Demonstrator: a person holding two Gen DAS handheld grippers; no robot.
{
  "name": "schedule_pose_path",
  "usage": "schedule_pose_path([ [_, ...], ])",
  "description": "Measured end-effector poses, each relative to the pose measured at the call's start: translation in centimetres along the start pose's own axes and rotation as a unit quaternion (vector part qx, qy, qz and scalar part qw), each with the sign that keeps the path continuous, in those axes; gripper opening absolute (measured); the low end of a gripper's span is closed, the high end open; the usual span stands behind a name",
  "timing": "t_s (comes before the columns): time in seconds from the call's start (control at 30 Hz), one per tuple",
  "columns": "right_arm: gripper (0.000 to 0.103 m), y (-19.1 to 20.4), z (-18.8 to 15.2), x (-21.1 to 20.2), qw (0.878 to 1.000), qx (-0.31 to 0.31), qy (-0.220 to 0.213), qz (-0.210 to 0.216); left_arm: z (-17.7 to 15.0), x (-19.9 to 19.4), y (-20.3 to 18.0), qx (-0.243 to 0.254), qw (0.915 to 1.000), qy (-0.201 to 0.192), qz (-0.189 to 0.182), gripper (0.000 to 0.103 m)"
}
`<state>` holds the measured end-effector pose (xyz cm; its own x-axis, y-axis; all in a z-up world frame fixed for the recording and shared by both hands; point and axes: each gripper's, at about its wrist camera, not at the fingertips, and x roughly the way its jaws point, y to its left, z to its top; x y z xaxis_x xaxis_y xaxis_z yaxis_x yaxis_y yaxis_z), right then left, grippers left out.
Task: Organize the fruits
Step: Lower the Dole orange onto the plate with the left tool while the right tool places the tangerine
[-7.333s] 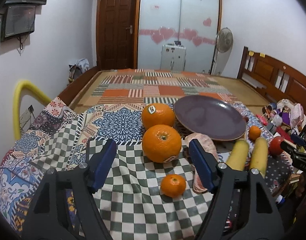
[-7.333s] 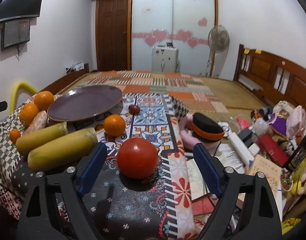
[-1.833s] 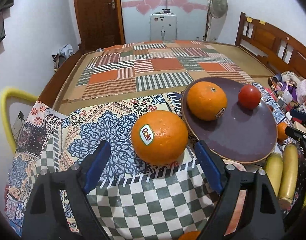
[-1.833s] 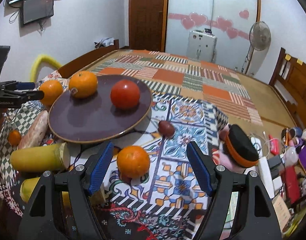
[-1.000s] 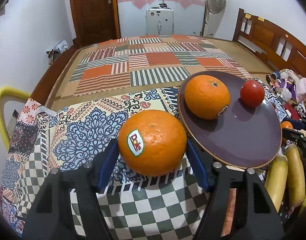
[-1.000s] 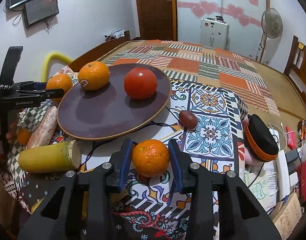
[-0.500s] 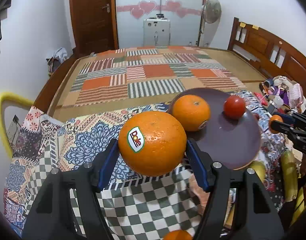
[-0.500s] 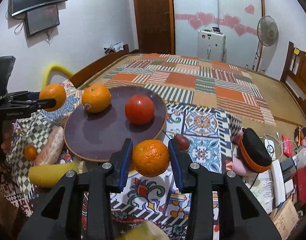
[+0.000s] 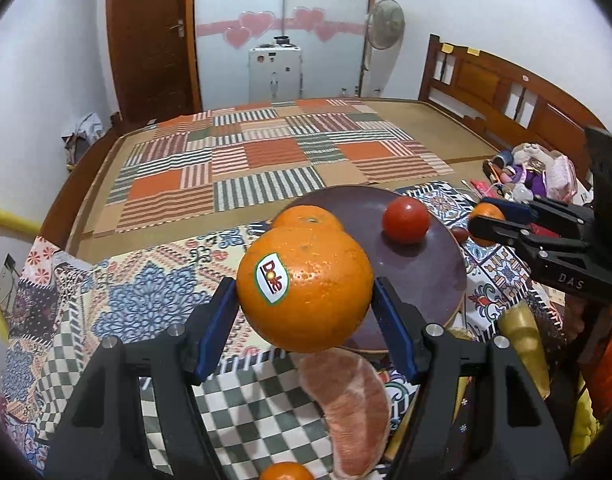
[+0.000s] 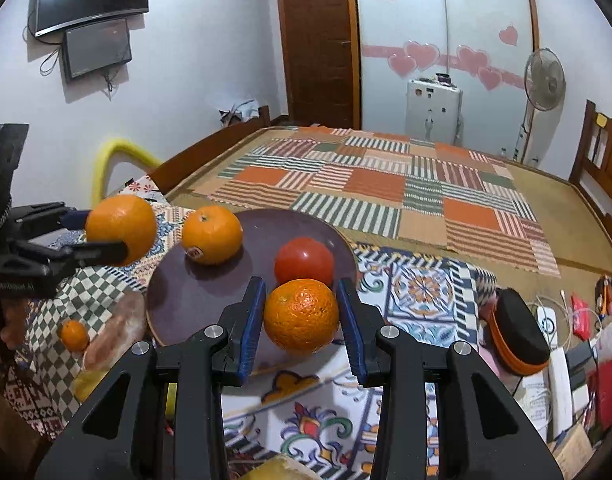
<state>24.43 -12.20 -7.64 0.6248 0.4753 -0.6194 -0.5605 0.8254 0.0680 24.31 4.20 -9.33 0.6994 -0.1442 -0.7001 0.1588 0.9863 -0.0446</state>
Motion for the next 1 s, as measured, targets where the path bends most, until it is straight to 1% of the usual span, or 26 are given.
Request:
schedule_pose_path([
  [0.17,0.034,0.4,0.3,0.9,1.000,-0.012,0.004,0.003,-0.1,1.1,-0.8,0.004,0.9999,0.011,-0.009,0.068],
  [0.33,0.034,0.4,0.0,2.3,1.000,-0.017,0.023,0.008,-0.3,2.2,-1.5,0.014,0.9996,0.022,-0.012,0.068],
  [0.37,0.034,0.4,0.0,2.6,0.999,-0.013,0.030,0.013,-0.3,2.4,-1.6,0.015,0.9995,0.024,-0.012,0.068],
  [0.43,0.034,0.0,0.2,2.6,0.999,-0.002,0.031,0.025,-0.2,2.8,-1.9,0.016,0.9994,0.027,-0.014,0.068],
  [0.53,0.034,0.2,0.4,2.6,0.999,-0.008,0.038,0.019,-0.2,3.5,-2.0,0.013,0.9991,0.036,-0.017,0.068],
  [0.63,0.034,0.3,0.6,3.1,0.998,-0.020,0.053,0.020,-0.2,3.6,-2.4,0.021,0.9991,0.033,-0.014,0.068],
  [0.77,0.035,0.0,0.7,3.4,0.998,-0.026,0.062,0.012,-0.2,3.7,-2.5,0.025,0.9990,0.034,-0.014,0.068],
  [0.9,0.035,-0.2,0.5,3.8,0.997,-0.030,0.072,0.011,-0.6,4.2,-2.3,0.024,0.9985,0.046,-0.019,0.068],
  [1.0,0.035,-0.1,0.4,4.0,0.996,-0.035,0.079,0.011,-0.7,4.1,-2.2,0.026,0.9986,0.041,-0.020,0.068],
])
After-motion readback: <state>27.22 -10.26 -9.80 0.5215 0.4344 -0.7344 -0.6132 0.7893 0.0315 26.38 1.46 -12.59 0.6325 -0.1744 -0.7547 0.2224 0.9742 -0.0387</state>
